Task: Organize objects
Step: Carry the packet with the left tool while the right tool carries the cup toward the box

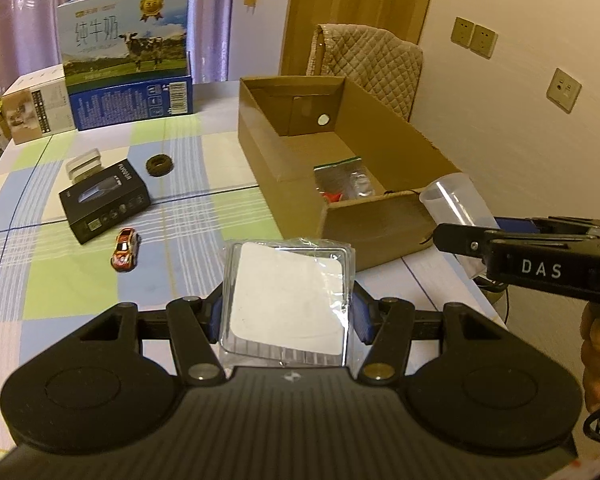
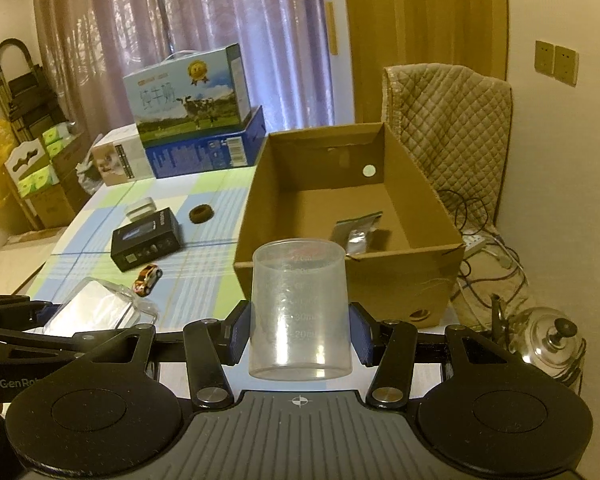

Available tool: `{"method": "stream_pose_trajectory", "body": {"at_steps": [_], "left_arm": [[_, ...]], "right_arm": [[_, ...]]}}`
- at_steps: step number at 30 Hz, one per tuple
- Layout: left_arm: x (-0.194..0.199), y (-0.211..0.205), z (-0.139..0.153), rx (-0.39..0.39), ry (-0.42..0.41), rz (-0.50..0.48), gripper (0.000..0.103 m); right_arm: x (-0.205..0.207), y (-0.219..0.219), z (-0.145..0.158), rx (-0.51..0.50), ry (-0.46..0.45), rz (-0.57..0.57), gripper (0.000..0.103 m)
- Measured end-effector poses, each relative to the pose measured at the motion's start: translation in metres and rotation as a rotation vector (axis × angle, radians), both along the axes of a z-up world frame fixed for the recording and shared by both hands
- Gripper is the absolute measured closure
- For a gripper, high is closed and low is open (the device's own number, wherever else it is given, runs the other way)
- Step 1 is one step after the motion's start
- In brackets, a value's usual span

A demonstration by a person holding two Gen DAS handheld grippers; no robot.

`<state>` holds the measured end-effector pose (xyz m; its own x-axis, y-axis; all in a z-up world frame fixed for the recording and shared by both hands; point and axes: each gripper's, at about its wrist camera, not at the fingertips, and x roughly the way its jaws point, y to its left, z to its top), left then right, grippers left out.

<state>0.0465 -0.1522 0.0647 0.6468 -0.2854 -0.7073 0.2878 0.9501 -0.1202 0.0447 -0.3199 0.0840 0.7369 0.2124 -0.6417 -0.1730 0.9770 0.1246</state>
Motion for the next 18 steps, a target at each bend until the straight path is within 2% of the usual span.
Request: {"method": "stream_pose_trajectory", "body": {"at_steps": [18], "left_arm": [[0.028,-0.036,0.016,-0.017,-0.025,-0.083,0.049]], "right_arm": [[0.022,-0.029,0.007,-0.008,-0.017,-0.034,0.055]]}}
